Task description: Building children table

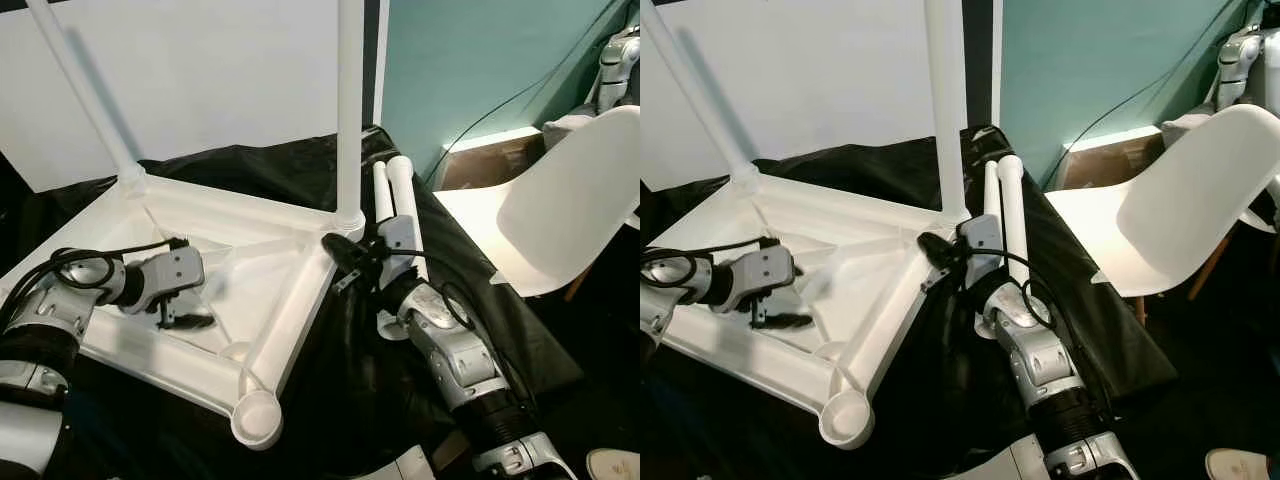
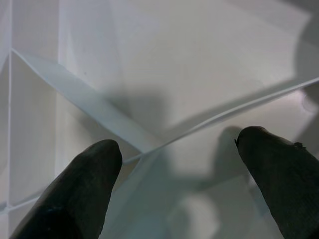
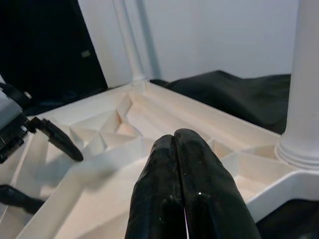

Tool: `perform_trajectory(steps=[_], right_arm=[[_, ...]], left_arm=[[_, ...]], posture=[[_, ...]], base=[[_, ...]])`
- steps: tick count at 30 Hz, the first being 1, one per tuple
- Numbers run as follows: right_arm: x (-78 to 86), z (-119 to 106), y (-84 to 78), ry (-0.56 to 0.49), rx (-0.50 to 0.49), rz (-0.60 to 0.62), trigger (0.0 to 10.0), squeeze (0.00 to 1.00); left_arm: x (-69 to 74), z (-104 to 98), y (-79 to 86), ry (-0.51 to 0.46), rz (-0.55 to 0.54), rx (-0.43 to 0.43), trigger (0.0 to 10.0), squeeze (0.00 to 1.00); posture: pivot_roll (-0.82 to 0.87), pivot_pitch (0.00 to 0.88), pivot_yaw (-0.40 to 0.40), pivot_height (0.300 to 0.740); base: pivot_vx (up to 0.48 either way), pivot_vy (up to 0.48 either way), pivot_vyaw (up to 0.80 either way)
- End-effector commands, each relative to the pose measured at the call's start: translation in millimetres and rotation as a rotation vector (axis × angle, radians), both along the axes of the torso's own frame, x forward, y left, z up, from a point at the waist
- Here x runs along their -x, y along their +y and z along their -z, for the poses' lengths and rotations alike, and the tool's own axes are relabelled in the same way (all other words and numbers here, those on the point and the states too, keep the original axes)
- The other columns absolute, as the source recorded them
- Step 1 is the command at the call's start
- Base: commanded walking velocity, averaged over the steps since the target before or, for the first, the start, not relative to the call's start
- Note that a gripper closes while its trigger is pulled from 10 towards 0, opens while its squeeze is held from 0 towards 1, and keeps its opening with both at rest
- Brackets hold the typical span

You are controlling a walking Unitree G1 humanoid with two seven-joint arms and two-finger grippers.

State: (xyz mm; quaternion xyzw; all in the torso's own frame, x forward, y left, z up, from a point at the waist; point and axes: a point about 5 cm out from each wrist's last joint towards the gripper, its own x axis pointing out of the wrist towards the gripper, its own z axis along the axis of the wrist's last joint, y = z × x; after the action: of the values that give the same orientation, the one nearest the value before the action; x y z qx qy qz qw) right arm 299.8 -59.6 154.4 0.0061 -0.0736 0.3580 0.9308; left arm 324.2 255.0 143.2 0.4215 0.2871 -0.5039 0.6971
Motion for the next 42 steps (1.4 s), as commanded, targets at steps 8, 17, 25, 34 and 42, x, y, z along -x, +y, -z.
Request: perform_trajectory(steps=[8,17,25,34,42], right_arm=[[1.5,3.6,0.6,0.015,0.005,-0.003,10.0,0.00],[0.8,3.3,2.1,0.018,0.012,-0.013,10.0,0.00],[0.7,2.3,2.0,0.014,0.015,-0.015,10.0,0.00],[0.3,1.0,1.6,0.008,0.015,-0.012,10.0,0.00],[1.8,1.6,2.1,0.009,0.010,-0.008,10.0,0.00]], left_arm=[[7.3,-5.9,9.7,0.149,0.012,0.088,10.0,0.02],[17.0,7.3,-1.8,0.210,0.108,0.103,10.0,0.00],[22.8,24.0,-5.8,0.273,0.121,0.073,1.1,0.00],[24.3,31.6,-15.8,0.272,0.171,0.053,0.0,0.00],[7.7,40.4,-21.8,0.110,0.061,-0.021,0.0,0.00]], posture=[[-0.05,0.000,0.064,0.740],[-0.04,0.000,0.056,0.740],[-0.04,0.000,0.055,0.740],[-0.05,0.000,0.057,0.740],[-0.05,0.000,0.066,0.740]], base=[[0.000,0.000,0.00],[0.000,0.000,0.00],[0.000,0.000,0.00],[0.000,0.000,0.00],[0.000,0.000,0.00]])
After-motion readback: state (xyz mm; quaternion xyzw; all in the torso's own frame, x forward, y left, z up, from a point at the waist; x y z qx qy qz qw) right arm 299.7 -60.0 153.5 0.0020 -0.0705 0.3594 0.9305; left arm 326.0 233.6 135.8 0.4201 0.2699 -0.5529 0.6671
